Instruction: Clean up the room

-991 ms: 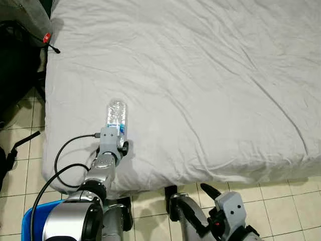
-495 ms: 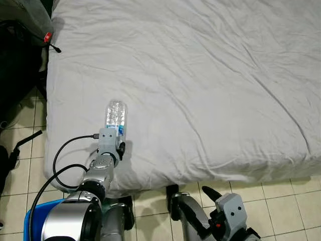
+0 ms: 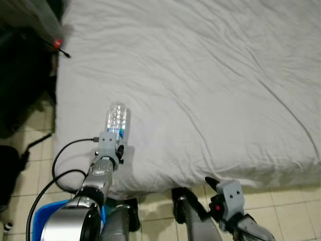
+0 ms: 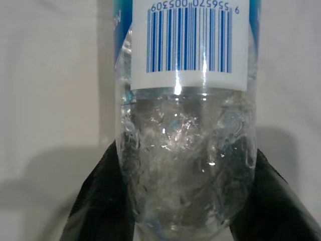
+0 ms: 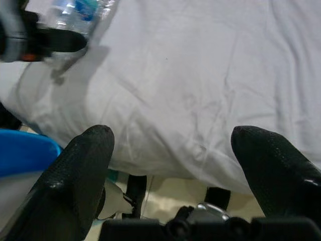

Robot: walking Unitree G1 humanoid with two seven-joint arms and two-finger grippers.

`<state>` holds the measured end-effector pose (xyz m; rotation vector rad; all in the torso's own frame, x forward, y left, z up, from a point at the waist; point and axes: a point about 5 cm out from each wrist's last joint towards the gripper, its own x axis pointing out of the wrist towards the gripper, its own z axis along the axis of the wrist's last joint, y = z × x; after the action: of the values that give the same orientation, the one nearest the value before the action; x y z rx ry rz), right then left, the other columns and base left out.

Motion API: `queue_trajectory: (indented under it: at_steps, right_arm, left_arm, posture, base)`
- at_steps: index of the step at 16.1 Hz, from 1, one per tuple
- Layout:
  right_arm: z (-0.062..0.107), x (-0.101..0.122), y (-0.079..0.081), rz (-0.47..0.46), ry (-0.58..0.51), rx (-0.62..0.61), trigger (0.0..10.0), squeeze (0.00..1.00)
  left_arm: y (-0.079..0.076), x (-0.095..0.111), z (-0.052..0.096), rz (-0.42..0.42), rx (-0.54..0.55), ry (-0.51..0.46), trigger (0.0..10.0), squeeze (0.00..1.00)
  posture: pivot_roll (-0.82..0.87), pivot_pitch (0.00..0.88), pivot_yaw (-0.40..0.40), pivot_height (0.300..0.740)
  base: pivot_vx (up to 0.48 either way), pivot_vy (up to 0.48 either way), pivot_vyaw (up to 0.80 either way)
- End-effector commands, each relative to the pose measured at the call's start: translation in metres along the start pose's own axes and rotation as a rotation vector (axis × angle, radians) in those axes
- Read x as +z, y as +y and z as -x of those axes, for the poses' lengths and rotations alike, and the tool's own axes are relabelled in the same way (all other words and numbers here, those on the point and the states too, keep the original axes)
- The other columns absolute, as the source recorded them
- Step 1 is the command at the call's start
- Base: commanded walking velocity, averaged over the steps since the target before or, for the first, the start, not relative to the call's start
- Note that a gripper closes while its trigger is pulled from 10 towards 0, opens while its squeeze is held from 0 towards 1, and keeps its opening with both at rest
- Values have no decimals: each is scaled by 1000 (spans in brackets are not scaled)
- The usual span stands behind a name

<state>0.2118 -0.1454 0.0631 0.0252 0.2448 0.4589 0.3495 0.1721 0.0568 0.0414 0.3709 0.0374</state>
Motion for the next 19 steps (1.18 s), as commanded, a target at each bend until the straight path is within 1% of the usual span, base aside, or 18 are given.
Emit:
queue_trajectory:
  at_steps: [1,3,4,5,6,7,8,9,11,13,14,15,16,17,18,19]
  right_arm:
    - [1,-12,-6,-50,35,-32,10000,0]
    - [-9,-10,-15,-64,24,-52,10000,0]
    - [-14,-10,-19,-67,23,-57,10000,0]
    - [-14,-10,-19,-67,23,-57,10000,0]
    - [-21,-9,-23,-61,18,-62,10000,0]
    - [-32,-1,-34,-42,-8,-83,10000,0]
    - [-32,-1,-34,-42,-8,-83,10000,0]
    - [-42,7,-45,-33,-37,-110,10000,0]
    - [-50,13,-54,-37,-60,-133,10000,0]
    - [-53,15,-56,-41,-66,-139,10000,0]
    - [-56,17,-60,-38,-76,-147,10000,0]
    - [-59,19,-63,-38,-83,-156,10000,0]
    - [-62,20,-66,-38,-82,-165,10000,0]
    - [-66,20,-68,-38,-80,-167,10000,0]
    - [-66,20,-68,-38,-80,-167,10000,0]
    - [-69,20,-67,-25,-80,-154,10000,0]
  left_arm:
    - [4,-8,5,53,25,-40,0,0]
    - [3,-5,7,88,30,-99,0,0]
    - [3,-5,8,96,29,-114,0,0]
    - [3,-5,8,96,29,-114,0,0]
    - [0,-2,9,98,24,-148,0,0]
    - [-10,5,21,98,8,-264,0,0]
    - [-10,5,21,98,8,-264,0,0]
    - [-21,10,37,100,-22,-342,0,0]
    - [-29,8,47,71,-57,-361,0,0]
    - [-31,7,49,61,-68,-364,0,0]
    - [-34,4,48,48,-97,-353,0,0]
    - [-33,1,46,21,-101,-344,0,0]
    - [-31,-2,42,14,-93,-323,3804,0]
    - [-25,-6,37,30,-67,-277,10000,0]
    - [-25,-6,37,30,-67,-277,10000,0]
    - [-22,-5,37,13,-48,-276,10000,0]
  posture:
    - [-147,257,30,740]
    - [-103,188,43,740]
    - [-95,169,44,740]
    - [-95,169,44,740]
    - [-62,122,50,740]
    - [-20,60,49,740]
    - [-20,60,49,740]
    - [5,20,48,740]
    - [23,0,47,740]
    - [26,0,47,740]
    - [38,0,43,740]
    - [41,0,40,740]
    - [42,0,37,740]
    - [43,0,32,740]
    - [43,0,32,740]
    - [42,0,32,740]
  base:
    - [0,0,0]
    - [0,0,0]
    - [0,0,0]
    - [0,0,0]
    - [0,0,0]
    - [0,0,0]
    - [0,0,0]
    - [0,0,0]
    - [0,0,0]
    - [0,0,0]
    - [0,0,0]
    - [0,0,638]
    - [0,0,613]
    - [0,0,606]
    - [0,0,606]
    - [0,0,600]
